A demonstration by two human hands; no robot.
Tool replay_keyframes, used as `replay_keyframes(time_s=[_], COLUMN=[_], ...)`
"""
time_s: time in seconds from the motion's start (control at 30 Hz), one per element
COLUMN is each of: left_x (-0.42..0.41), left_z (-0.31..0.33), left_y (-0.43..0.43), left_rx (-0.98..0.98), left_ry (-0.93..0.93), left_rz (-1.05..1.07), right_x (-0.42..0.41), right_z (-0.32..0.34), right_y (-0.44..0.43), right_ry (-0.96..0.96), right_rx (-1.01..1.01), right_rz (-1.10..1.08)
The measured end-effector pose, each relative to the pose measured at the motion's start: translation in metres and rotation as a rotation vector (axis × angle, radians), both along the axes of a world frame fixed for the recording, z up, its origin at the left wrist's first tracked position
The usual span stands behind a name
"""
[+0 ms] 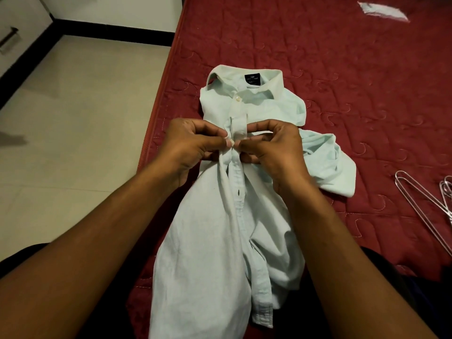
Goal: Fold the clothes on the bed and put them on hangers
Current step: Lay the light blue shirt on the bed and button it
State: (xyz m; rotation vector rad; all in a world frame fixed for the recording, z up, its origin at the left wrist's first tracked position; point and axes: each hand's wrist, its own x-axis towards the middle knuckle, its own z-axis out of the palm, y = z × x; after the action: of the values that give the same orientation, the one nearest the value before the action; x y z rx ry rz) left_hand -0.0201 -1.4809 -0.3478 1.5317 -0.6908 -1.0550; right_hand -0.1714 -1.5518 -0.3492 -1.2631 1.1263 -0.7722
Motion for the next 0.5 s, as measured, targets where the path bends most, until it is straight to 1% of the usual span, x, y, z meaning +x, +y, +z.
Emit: replay_keyframes(time_s=[0.17, 0.5], left_x=[0.0006, 0.0052], left_z=[-0.0010, 0.0034], left_y=[-0.0009, -0.0004], left_rx=[0.009, 0.010], left_ry=[0.015, 0.055], left_rz=[0.040, 0.029], right_x=[-0.0016, -0.0040], right_z=[0.0055, 0.0059], right_y=[-0.0004, -0.0043], right_ry=[-0.103, -0.148], right_rx=[0.087, 0.130], right_rz=[0.038, 0.051])
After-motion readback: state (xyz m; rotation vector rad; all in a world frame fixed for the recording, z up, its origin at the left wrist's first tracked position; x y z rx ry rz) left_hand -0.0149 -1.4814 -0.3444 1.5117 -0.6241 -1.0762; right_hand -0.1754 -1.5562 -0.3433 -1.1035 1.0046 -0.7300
